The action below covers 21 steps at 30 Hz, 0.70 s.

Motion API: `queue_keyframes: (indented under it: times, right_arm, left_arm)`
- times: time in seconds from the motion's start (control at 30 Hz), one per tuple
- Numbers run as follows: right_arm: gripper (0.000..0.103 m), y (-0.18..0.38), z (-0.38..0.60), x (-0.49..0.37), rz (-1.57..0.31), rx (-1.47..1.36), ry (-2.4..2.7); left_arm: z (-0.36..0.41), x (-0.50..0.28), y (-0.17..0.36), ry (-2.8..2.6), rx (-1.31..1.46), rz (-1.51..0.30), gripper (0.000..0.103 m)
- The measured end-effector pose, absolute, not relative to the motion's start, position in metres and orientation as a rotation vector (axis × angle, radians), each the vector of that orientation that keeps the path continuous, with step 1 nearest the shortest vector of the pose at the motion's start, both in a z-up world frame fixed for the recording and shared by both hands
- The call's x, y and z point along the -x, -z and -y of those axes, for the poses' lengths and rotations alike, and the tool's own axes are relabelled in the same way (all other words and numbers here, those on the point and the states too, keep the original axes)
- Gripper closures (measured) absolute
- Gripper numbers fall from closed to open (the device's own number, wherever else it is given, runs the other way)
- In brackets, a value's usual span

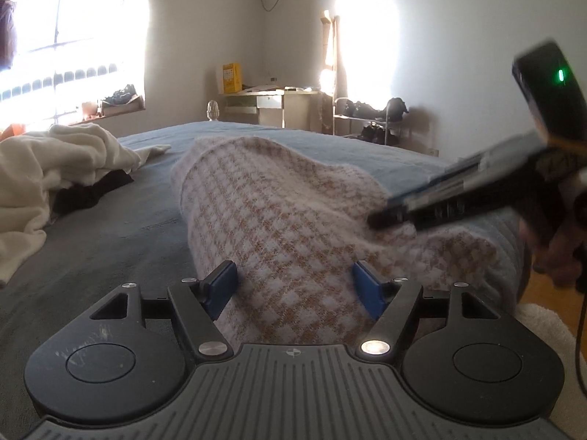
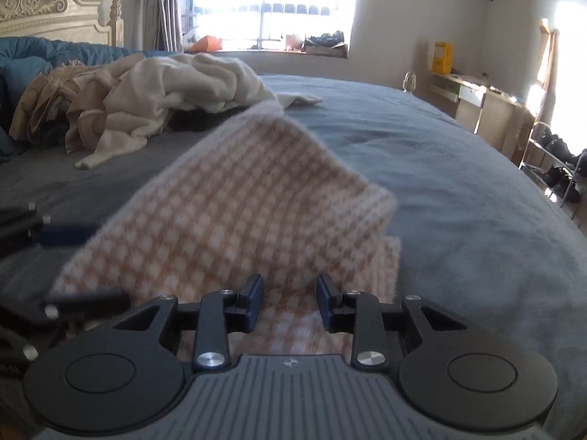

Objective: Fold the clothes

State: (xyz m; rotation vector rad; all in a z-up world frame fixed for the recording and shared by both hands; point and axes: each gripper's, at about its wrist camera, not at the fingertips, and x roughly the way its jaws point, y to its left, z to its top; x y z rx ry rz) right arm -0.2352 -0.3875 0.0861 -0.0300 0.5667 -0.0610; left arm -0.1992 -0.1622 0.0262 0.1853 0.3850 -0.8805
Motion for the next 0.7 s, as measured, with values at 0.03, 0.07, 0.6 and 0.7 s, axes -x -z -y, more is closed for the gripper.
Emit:
queue_keyframes:
  times: [0.03, 0.07, 0.6, 0.7]
  right_arm:
    - [0.069, -0.104, 0.388, 0.232, -0.555, 0.030, 0.053]
    - [0.069, -0.122, 0.385, 0.226, -0.514, 0.029, 0.029]
    - [0.063, -0.079, 0.370, 0.105, -0.764, 0.009, -0.047]
    - [0.063, -0.112, 0.358, 0.088, -0.682, 0.022, -0.066]
  left_arm:
    - [0.162, 0.200, -0.025, 0.878, -0.176, -0.384, 0.032]
    - [0.161, 0.202, -0.024, 0.875, -0.168, -0.382, 0.032]
    - [0.154, 0.205, -0.015, 0.868, -0.084, -0.371, 0.032]
    - [0.153, 0.208, -0.014, 0.867, -0.078, -0.360, 0.032]
